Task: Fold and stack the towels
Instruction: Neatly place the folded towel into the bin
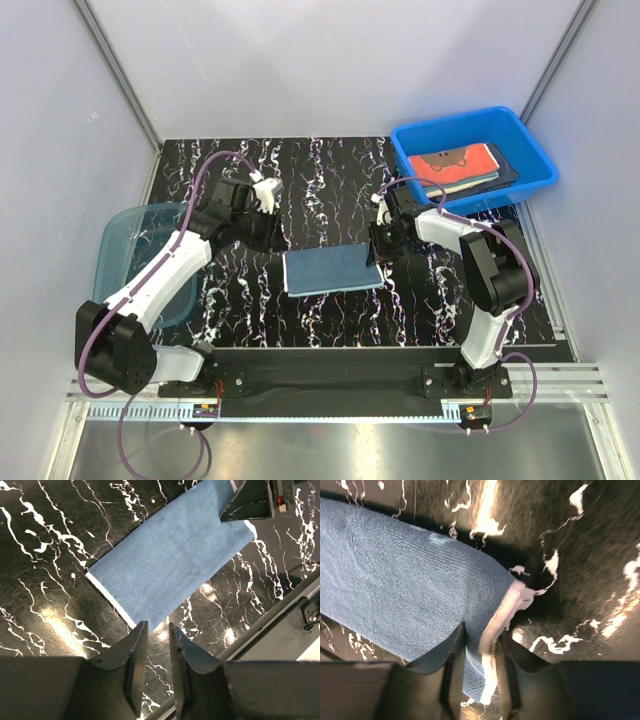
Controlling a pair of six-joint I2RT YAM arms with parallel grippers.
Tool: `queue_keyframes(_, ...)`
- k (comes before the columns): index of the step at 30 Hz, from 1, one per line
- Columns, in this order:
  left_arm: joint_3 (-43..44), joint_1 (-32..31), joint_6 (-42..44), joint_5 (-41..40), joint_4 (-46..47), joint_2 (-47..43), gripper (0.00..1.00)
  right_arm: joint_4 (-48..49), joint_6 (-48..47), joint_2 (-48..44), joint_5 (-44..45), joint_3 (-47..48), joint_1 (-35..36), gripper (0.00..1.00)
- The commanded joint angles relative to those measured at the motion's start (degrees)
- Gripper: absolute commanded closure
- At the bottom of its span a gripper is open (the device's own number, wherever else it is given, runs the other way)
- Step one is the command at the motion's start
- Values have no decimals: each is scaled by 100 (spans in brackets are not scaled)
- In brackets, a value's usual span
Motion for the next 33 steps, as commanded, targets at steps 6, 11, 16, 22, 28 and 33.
queue_keyframes(6,31,-6,140,-322,150,-124,72,-301,-72,-265,-122,-9,-9,100)
queue_keyframes(11,57,-15,193,-463,62,-150,72,-1030,-239,-609,45,737,-9,100)
queue_keyframes(16,49,-6,289,-472,-87,-150,72,-2278,-792,-399,283,1897,-359,100)
queue_keyframes(22,57,-6,254,-182,-8,-141,72,-3334,-1610,172,581,3452,-1070,100)
queue_keyframes(28,137,-6,377,-156,-149,-88,71,-4098,-2137,1312,950,5683,-1599,100)
queue_keyframes(33,93,-15,324,195,-52,-45,71,-4855,-2560,2589,1153,8124,-2169,100)
